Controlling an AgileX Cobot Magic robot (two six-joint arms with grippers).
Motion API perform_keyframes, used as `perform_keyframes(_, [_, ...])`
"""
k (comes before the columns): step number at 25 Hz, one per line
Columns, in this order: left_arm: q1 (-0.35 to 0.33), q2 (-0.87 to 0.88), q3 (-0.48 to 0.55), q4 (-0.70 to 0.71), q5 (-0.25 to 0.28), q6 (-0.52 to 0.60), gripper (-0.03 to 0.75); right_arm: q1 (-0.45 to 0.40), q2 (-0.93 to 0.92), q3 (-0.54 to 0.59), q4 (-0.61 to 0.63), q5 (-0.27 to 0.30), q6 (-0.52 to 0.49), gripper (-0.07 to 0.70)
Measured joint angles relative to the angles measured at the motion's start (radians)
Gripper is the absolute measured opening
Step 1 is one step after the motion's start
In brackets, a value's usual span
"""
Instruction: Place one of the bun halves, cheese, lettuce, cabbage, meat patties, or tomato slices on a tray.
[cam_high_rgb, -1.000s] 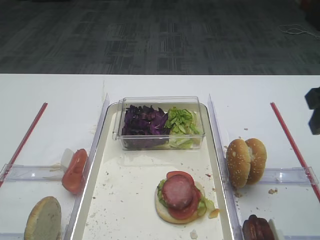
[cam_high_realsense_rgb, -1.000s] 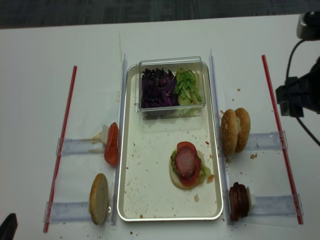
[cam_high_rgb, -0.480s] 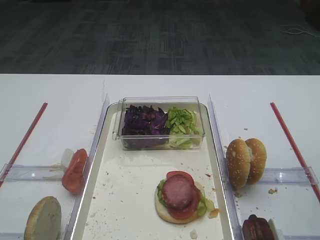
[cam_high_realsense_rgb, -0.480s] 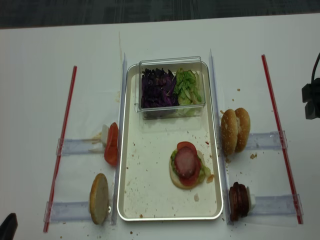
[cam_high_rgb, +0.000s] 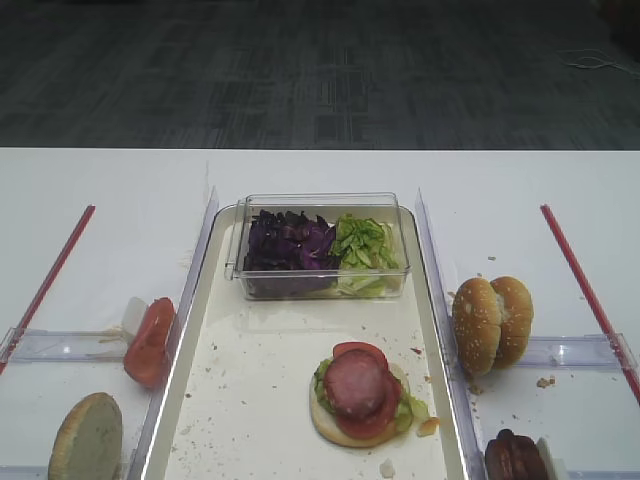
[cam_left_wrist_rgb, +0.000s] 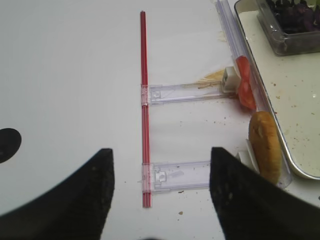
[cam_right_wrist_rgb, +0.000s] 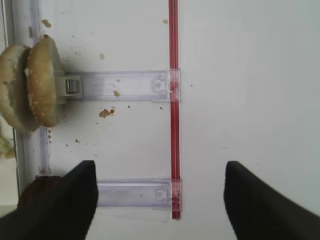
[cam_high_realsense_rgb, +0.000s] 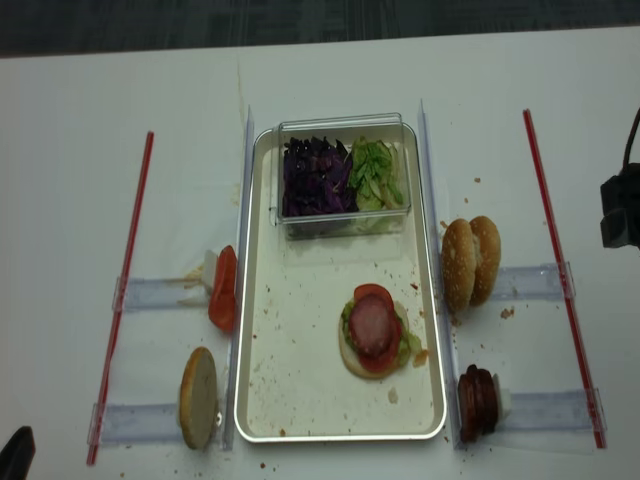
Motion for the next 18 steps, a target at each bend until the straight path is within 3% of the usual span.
perform_keyframes(10, [0.0,0.0,0.0,0.0,0.0,0.0,0.42,0.0,-0.28,0.0,0.008,0.129,-0.029,0.559])
perform_keyframes(14, [0.0,0.0,0.0,0.0,0.0,0.0,0.42,0.0,-0.375,0.018,0.009,0.145,-0.031,0.559])
perform_keyframes(18, [0.0,0.0,0.0,0.0,0.0,0.0,0.42,0.0,-0.491,0.122,0.01,0.139,-0.031,0.559])
